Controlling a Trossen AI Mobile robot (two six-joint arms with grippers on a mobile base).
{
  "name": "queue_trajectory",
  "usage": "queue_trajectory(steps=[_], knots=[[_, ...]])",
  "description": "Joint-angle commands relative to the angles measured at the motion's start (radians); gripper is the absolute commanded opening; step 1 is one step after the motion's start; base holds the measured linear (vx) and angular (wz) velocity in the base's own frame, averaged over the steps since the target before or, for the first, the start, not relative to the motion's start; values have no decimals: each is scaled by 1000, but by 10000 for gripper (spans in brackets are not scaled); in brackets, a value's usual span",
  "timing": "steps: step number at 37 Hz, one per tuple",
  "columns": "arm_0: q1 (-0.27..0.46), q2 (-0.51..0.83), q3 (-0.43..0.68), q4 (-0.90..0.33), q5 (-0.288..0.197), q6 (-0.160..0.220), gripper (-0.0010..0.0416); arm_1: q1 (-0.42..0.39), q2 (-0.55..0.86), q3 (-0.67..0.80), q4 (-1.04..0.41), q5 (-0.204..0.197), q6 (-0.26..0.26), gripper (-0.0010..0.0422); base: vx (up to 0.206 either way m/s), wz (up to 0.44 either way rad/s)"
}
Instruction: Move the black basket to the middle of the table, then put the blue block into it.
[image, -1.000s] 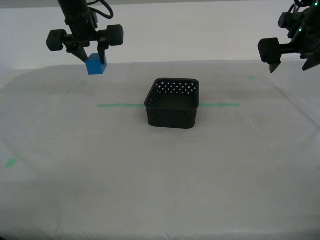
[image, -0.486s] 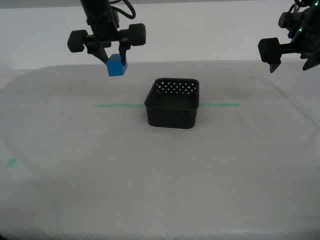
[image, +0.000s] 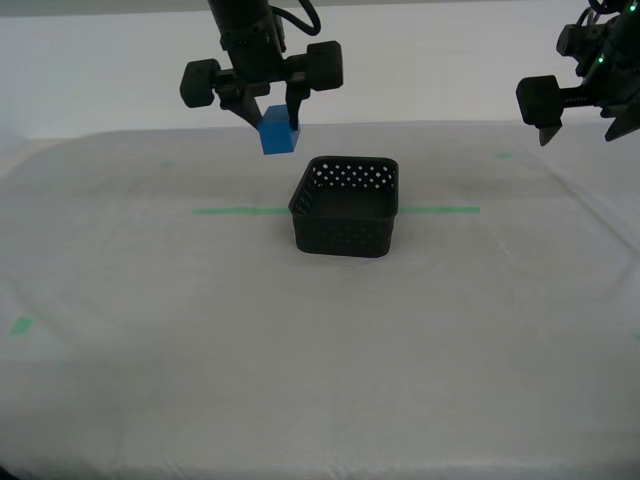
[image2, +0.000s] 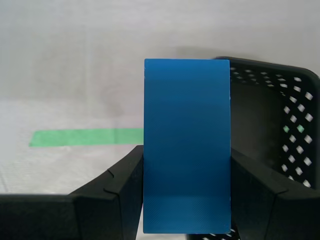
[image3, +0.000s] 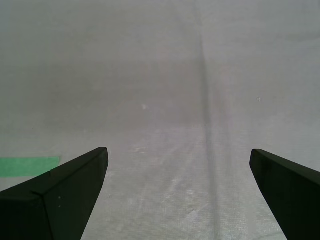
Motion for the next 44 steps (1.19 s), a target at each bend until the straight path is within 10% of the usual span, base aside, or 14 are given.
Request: queue_trajectory(steps=[1,23,37,44], knots=[[1,-1,1,1,-2,-1,398,-25,0,1,1,-1,-8,0,0,0],[2,-1,1,1,-2,-1,398,-138,0,5,22,59,-69,0,0,0],[1,-1,1,0,-2,-1,399,-181,20,7,105,-44,-89,0,0,0],[1,-1,1,11,-2,-1,398,-181,85,14,113,-25,-88,0,0,0]])
